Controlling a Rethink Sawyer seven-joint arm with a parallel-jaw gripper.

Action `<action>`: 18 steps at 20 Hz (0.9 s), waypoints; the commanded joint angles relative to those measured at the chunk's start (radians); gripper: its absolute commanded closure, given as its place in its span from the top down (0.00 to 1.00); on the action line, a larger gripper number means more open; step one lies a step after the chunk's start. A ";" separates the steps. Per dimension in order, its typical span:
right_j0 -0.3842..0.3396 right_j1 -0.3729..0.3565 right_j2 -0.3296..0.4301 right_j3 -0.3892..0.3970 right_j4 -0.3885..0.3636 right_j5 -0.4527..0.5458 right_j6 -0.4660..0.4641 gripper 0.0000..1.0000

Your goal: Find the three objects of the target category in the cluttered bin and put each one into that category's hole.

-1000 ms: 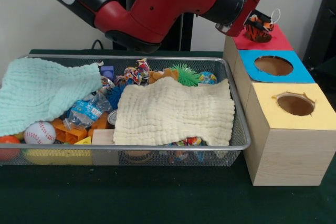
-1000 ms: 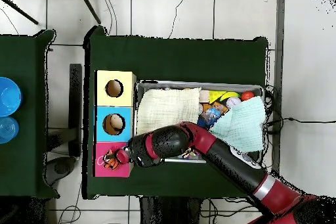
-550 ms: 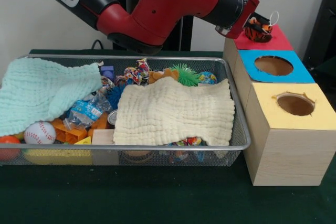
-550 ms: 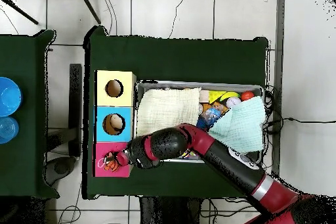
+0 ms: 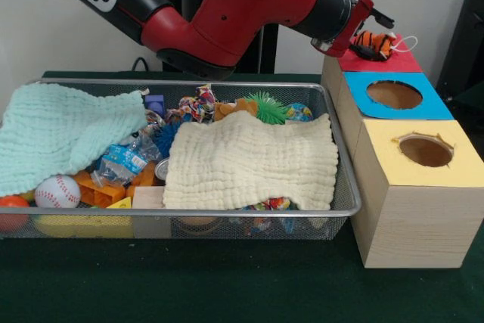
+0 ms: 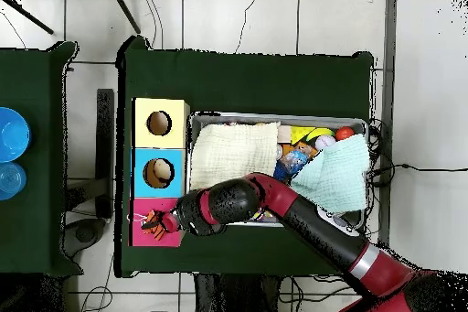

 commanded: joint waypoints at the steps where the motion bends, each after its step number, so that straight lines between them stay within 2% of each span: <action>1: 0.001 0.038 -0.054 -0.043 -0.047 -0.019 -0.203 1.00; 5: 0.006 0.009 -0.050 -0.043 -0.071 -0.045 -0.183 1.00; 9: 0.025 -0.071 -0.051 -0.051 -0.099 -0.037 -0.151 1.00; 18: 0.049 -0.160 -0.045 -0.071 -0.093 -0.010 -0.135 1.00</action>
